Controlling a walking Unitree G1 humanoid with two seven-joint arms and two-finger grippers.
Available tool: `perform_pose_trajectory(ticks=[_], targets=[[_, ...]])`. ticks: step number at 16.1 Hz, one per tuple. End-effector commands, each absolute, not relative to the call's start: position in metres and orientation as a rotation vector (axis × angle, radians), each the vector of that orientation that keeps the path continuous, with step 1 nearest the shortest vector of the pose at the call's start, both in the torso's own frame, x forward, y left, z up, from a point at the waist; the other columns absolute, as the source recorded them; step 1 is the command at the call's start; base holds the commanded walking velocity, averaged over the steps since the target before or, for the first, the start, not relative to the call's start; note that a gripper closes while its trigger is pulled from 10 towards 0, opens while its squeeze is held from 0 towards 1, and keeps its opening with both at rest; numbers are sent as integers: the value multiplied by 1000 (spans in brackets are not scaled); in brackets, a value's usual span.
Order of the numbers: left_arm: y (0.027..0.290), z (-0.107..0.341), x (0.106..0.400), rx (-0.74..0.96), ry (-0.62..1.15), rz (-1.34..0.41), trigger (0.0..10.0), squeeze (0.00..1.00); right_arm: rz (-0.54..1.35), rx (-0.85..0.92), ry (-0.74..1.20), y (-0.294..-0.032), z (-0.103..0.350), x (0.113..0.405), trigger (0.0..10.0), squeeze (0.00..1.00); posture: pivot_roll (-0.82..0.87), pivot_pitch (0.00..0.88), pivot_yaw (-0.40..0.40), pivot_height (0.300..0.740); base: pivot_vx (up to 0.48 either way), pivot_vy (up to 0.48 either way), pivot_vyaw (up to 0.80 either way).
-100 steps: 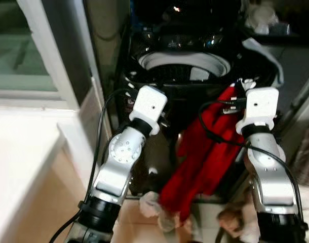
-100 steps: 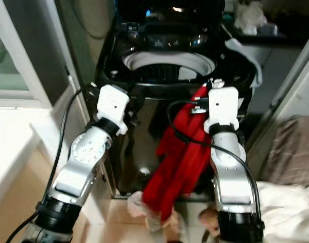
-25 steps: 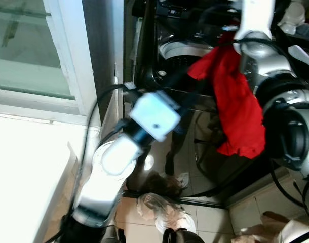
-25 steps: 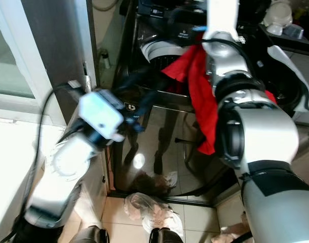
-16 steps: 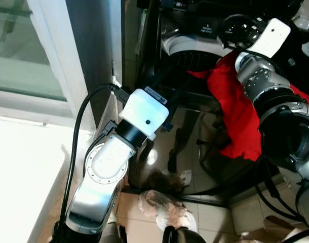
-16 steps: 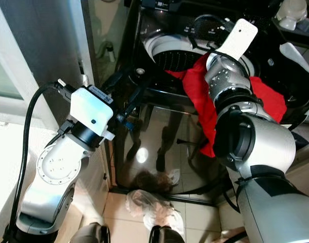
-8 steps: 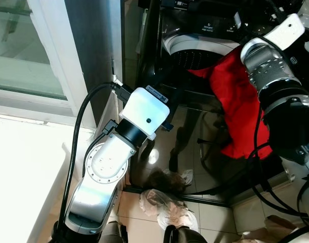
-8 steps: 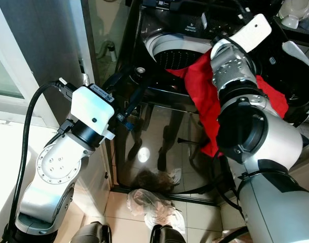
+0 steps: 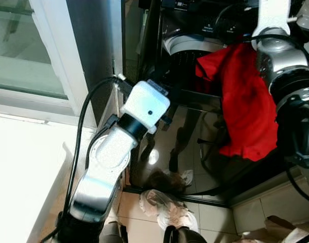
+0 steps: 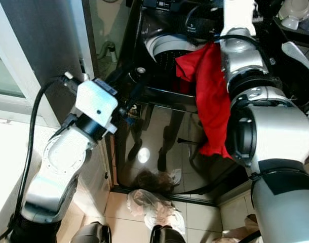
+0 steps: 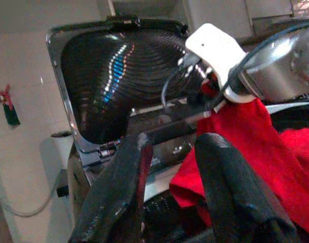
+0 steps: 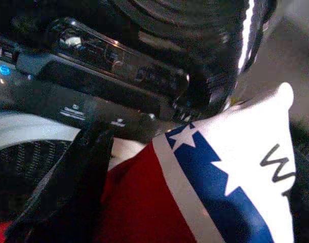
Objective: Clothes washing
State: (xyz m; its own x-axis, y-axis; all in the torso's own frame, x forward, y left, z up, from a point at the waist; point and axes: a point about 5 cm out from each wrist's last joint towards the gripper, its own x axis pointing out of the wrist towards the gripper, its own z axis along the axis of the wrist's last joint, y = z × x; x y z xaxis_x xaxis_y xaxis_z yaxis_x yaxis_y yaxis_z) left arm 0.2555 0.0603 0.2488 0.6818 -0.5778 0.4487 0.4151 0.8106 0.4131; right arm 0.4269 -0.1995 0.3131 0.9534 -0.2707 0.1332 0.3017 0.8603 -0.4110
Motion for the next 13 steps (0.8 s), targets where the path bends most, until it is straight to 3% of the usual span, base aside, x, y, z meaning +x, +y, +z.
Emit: perform_pose_trajectory(ticks=[1,4,6,9,10,11,13], targets=[[58,250,256,282,-609,-581,10000,0,-338,-545,-78,-209,318,425,10000,1000,132,46,-99,736,0,0,0],[57,249,258,284,-610,-594,10000,0,-345,-651,-69,-211,315,425,10000,1000,132,42,-98,736,0,0,0],[56,249,258,285,-612,-598,10000,0,-337,-580,-41,-213,308,425,10000,1000,130,41,-102,736,0,0,0],[55,248,258,308,-616,-602,10000,0,-211,-281,63,-208,281,426,10000,1000,123,37,-123,736,0,0,0],[56,248,258,308,-617,-601,10000,0,-212,-293,71,-210,279,426,10000,1000,123,37,-123,736,0,0,0],[57,247,258,302,-610,-600,10000,0,-222,-783,85,-223,284,423,10000,1000,107,32,-121,736,0,0,0],[56,246,260,299,-608,-605,10000,0,-181,-1355,145,-228,281,422,10000,1000,86,19,-109,736,0,0,0]])
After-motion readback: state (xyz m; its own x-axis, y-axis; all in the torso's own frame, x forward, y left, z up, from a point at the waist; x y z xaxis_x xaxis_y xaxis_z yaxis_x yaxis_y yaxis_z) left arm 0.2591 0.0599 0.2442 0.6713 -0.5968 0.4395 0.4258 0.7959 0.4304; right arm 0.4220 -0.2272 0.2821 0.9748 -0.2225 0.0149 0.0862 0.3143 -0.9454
